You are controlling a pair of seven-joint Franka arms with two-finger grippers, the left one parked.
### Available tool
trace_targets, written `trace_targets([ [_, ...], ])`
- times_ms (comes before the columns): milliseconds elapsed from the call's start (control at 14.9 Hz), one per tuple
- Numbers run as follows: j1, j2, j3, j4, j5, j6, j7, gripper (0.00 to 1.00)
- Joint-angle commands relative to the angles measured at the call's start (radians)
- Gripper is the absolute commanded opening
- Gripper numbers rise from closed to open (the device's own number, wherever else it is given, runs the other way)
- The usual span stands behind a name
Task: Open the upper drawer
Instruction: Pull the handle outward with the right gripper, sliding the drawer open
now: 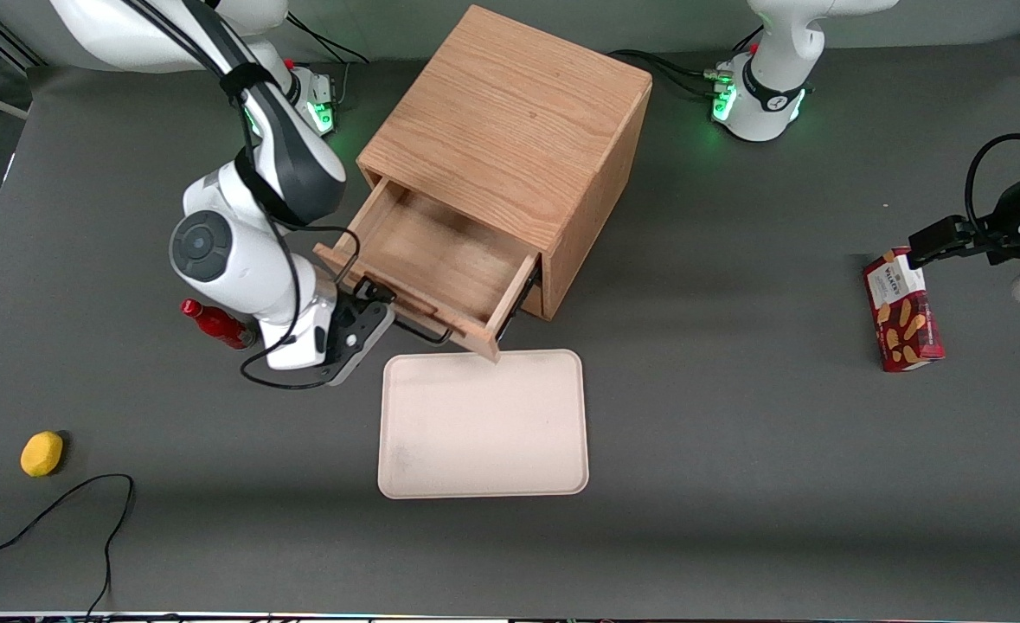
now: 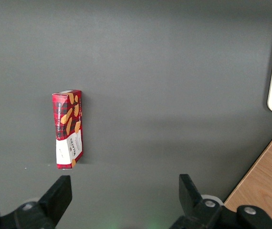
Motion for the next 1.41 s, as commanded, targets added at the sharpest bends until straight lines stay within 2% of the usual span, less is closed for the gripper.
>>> trace_targets([
  [0, 0.004, 0.016, -0.028, 0.039, -0.007, 0.024, -0.023, 1.00],
  [404, 0.004, 0.034, -0.071, 0.050, -0.008, 0.080, -0.023, 1.00],
  [1346, 0.003, 0.048, -0.116, 0.091, -0.008, 0.083, -0.021, 1.00],
])
